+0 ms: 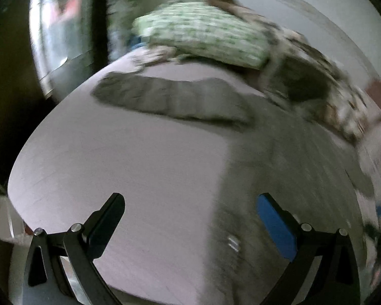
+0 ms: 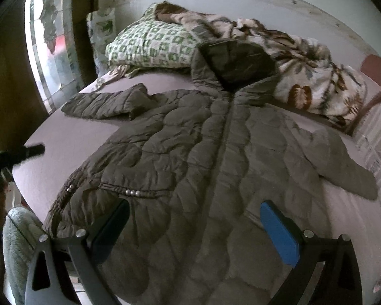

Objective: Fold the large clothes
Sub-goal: 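Grasp the jacket sleeve cuff with the left tool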

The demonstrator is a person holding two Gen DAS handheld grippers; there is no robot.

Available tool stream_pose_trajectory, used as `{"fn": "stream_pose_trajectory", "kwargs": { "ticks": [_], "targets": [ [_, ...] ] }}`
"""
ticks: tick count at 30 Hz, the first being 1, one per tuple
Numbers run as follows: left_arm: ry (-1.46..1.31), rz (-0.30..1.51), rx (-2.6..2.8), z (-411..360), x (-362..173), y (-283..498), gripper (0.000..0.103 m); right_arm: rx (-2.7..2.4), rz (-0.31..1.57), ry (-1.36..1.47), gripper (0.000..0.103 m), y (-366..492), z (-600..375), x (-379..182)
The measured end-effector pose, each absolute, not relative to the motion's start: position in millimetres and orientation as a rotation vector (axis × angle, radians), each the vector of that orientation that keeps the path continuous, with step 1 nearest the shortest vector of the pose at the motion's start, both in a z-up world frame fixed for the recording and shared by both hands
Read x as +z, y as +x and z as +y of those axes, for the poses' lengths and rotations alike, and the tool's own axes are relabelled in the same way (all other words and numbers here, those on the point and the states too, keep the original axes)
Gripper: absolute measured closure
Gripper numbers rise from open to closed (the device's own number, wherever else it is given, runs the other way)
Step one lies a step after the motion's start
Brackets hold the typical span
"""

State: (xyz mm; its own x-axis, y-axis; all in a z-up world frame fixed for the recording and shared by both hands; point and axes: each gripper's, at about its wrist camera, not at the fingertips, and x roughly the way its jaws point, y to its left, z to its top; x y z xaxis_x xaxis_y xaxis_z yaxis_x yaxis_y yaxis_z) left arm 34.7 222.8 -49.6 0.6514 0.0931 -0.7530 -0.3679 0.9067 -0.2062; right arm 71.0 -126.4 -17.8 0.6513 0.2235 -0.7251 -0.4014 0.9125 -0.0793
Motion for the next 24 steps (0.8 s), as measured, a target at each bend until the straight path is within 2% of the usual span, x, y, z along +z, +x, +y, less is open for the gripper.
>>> {"fn": "stream_pose_trajectory", "kwargs": {
  "ticks": [5,24],
  "targets": [
    [-0.392,0.823,0.398,287.0,-60.8,63.2,0.0,0.399,0.803,-0.279,0.0,97.1,-100.0,-31.0],
    [-0.507,0.947,0.572,424.9,-121.3,213.1,0.0,0.468,0.898,-0.347,0.0,207.2,-15.3,-64.6]
  ]
}}
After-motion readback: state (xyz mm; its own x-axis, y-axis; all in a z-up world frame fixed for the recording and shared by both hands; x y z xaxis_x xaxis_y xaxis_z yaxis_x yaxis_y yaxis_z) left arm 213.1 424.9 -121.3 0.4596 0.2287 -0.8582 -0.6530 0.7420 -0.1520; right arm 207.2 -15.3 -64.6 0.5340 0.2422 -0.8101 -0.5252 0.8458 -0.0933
